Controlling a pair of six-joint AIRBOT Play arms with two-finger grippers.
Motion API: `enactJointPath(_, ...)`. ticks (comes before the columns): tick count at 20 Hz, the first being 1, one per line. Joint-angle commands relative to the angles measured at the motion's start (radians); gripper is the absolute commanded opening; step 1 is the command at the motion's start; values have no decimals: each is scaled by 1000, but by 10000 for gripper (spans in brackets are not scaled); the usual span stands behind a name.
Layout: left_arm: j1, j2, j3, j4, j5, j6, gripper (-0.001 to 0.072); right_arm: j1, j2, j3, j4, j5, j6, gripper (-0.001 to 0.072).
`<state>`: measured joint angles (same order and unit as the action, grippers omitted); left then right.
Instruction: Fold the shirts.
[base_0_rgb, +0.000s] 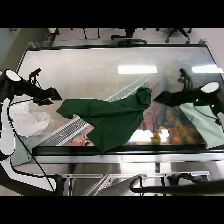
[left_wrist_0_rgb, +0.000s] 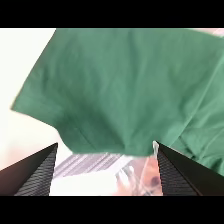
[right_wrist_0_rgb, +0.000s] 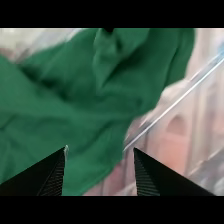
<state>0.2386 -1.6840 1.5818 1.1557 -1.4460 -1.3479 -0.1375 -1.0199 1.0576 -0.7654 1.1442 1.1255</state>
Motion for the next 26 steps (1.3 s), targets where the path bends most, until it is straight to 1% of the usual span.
enactJointPath(1,42,-1,-76,4,-9,24,672,158,71,-231,0,-54,75,459)
enactJointPath(4,84,-1,-171,3,31,32,672,333,57,-340,1,-202,134,459)
enactJointPath(8,113,-1,-246,4,88,62,672,473,-21,-352,4,-301,163,459)
enactJointPath(11,109,-1,-278,-6,172,61,673,515,-81,-351,57,-351,154,459)
enactJointPath(14,75,-2,-308,-8,284,61,673,528,-103,-350,145,-394,71,457)
enactJointPath(15,58,-2,-318,-8,330,61,673,527,-104,-349,162,-405,61,360)
enactJointPath(16,41,-2,-324,-7,373,60,673,527,-104,-347,170,-407,44,211)
enactJointPath(18,12,-2,-324,-8,463,47,672,527,-104,-347,192,-412,28,202)
enactJointPath(19,-5,-4,-324,-7,502,41,672,527,-104,-347,195,-412,25,99)
enactJointPath(20,-16,-11,-324,-7,521,39,671,527,-104,-347,195,-412,25,43)
enactJointPath(21,-25,-25,-323,-6,524,39,603,527,-104,-347,195,-412,24,37)
enactJointPath(22,-28,-43,-322,-3,517,39,474,527,-104,-347,195,-412,25,23)
enactJointPath(23,-28,-63,-321,-4,507,39,453,527,-103,-347,195,-412,23,23)
enactJointPath(24,-28,-79,-321,-4,498,39,451,527,-102,-347,194,-411,21,23)
enactJointPath(25,-25,-85,-321,-3,496,40,382,527,-98,-346,194,-410,21,22)
enactJointPath(26,-19,-84,-319,-4,494,41,219,527,-90,-346,195,-410,14,22)
